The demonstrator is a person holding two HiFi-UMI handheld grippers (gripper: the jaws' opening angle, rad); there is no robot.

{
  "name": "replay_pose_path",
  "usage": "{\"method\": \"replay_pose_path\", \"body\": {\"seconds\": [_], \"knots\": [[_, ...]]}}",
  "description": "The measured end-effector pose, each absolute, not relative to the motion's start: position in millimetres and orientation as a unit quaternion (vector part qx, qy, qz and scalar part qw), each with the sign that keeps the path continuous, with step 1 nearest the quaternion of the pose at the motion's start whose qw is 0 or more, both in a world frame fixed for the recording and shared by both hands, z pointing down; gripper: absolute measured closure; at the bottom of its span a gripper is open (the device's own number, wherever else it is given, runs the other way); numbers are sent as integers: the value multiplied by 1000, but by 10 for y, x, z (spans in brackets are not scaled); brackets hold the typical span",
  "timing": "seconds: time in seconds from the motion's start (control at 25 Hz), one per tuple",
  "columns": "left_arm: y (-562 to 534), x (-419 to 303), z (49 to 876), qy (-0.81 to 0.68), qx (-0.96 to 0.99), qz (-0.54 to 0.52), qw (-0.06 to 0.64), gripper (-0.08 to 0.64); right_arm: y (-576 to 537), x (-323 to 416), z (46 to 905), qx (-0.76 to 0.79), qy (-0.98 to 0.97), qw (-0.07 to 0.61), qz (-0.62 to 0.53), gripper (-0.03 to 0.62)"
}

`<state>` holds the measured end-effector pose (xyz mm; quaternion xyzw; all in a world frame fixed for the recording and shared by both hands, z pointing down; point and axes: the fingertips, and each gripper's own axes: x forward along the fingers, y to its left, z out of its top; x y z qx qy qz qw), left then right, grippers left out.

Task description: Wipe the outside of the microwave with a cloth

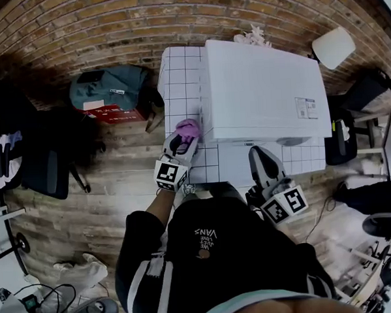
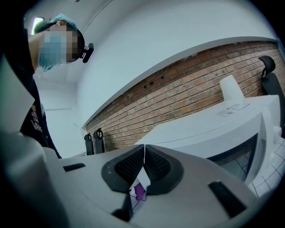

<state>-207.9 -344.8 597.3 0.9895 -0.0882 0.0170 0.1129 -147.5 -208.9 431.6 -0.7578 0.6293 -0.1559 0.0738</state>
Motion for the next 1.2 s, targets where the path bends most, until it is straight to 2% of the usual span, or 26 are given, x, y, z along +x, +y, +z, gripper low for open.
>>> {"method": "replay_pose_path", "body": {"seconds": [0.24,0.56,1.2], "knots": [[-3193,-2204,6162,-79,987,37,136,419,-2112,-1574,4358,-757,630,71,-158,588],[-3409,-1913,6192,-80,987,34,137,419,-2150,-1470,4250,-762,627,69,-147,589],[-4805,-796,6147,-132,986,26,103,419,-2280,-891,4169,-768,620,59,-150,588]]}}
